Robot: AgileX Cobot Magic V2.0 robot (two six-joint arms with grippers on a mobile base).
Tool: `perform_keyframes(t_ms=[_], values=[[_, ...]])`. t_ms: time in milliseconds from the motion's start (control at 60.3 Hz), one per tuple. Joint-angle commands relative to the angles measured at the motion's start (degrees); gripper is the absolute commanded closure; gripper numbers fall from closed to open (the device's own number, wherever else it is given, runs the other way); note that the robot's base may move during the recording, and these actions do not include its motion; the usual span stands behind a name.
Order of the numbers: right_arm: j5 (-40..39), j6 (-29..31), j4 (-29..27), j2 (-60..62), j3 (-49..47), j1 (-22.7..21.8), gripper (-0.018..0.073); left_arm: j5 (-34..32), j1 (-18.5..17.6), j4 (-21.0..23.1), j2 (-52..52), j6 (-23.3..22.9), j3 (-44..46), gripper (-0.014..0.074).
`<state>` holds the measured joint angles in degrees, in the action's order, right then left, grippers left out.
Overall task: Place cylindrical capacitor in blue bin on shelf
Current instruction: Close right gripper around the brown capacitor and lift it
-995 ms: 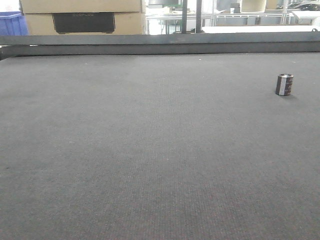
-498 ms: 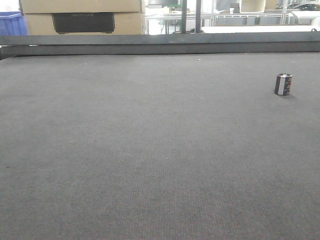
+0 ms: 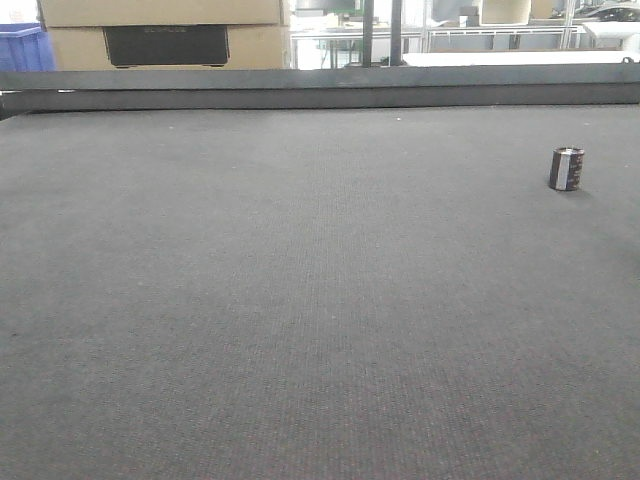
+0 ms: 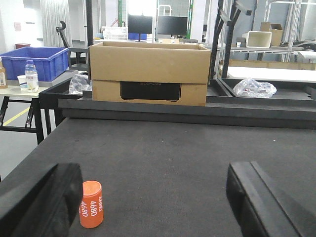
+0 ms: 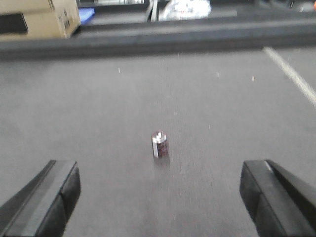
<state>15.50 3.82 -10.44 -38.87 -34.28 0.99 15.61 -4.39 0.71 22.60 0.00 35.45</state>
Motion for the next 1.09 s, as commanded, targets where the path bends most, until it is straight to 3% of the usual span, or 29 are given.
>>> perform_keyframes(t_ms=[0,249,465,564,647,1078], values=[[-0.26,0.13,2.32,-2.83,-0.39,0.41,-0.001,-0.36,-0.43,0.25,0.1,0.0,0.48,0.01],[-14.35,0.26,10.44,-17.22,-0.39,4.27,-0.001,-0.36,-1.09,0.25,0.1,0.0,0.48,0.01],[-41.39,0.26,11.34,-34.95,-0.39,4.14,-0.001,-0.36,-1.09,0.25,0.1,0.0,0.48,0.01],[-60.03,0.26,5.98,-46.11,-0.39,4.06,-0.001,-0.36,-1.09,0.25,0.1,0.0,0.48,0.01],[-68.0,0.26,-0.26,-52.7,-0.7,4.06,-0.001,-0.36,-1.09,0.25,0.1,0.0,0.48,0.01],[-68.98,0.26,-0.07,-74.99,-16.11,3.38,-0.001,0.14,-1.08,0.25,0.1,0.0,0.48,0.01]])
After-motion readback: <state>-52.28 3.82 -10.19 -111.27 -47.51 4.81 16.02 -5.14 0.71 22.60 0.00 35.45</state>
